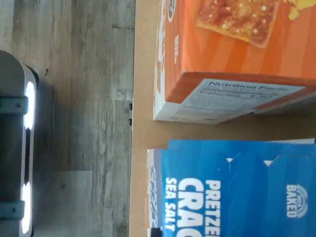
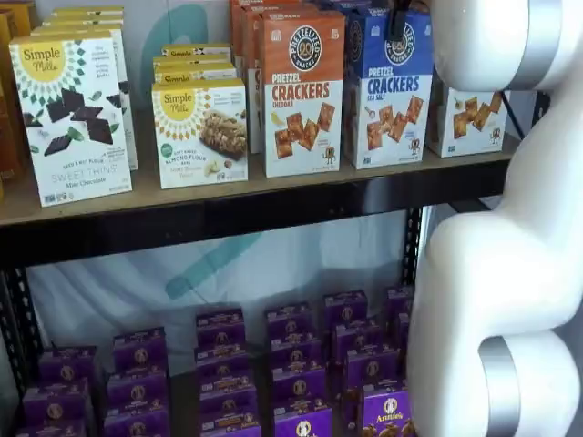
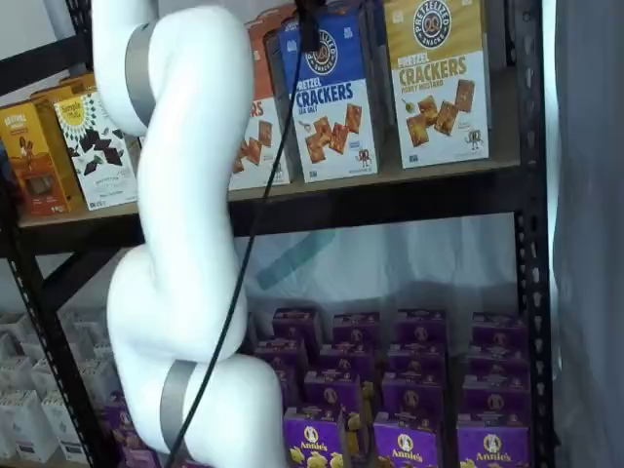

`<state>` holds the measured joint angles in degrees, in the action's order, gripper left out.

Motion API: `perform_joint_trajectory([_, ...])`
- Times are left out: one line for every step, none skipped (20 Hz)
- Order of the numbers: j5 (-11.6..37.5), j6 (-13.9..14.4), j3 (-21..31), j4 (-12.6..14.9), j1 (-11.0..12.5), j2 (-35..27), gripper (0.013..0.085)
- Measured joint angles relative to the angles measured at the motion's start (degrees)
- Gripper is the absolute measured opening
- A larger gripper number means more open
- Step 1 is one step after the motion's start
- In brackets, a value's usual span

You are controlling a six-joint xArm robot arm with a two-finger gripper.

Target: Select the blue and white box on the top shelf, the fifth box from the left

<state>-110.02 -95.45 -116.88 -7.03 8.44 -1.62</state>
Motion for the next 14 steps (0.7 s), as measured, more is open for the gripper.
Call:
perform_joint_trajectory([0.05, 0.02, 0.13, -0.06, 0.01, 0.14, 0.0570])
perform_joint_trajectory([0.03, 0.03, 0.19, -0.09, 0.02, 0.23, 0.0570])
perform_joint_trajectory([-0.01, 0.03, 0.27, -0.13, 0.03, 0.35, 0.0570])
perform_joint_trajectory([-0.10, 0.04, 0.35, -0.17, 0.06, 0.46, 0.0570])
perform_joint_trajectory([-0.11, 0.03, 0.51, -0.17, 0.07, 0.61, 0.0570])
perform_joint_trajectory([-0.06, 0.00, 0.79, -0.18, 0.11, 0.85, 0.0570])
perform_joint_trajectory([0.00, -0.04, 1.04, -0.23, 0.16, 1.07, 0.0570])
perform_joint_trajectory([0.12, -0.09, 1.44, -0.31, 0.24, 1.41, 0.0570])
perform_joint_trajectory([0.31, -0.13, 1.83, -0.37, 0.30, 1.75, 0.0570])
perform_joint_trajectory([0.40, -0.17, 2.19, -0.45, 0.38, 2.09, 0.0570])
perform_joint_trajectory([0.41, -0.20, 2.41, -0.52, 0.44, 2.34, 0.0570])
perform_joint_trajectory([0.45, -0.24, 2.75, -0.56, 0.50, 2.68, 0.0570])
perform_joint_trajectory([0.54, -0.31, 3.19, -0.47, 0.51, 3.11, 0.0570])
perform_joint_trajectory([0.61, -0.36, 3.57, -0.32, 0.51, 3.49, 0.0570])
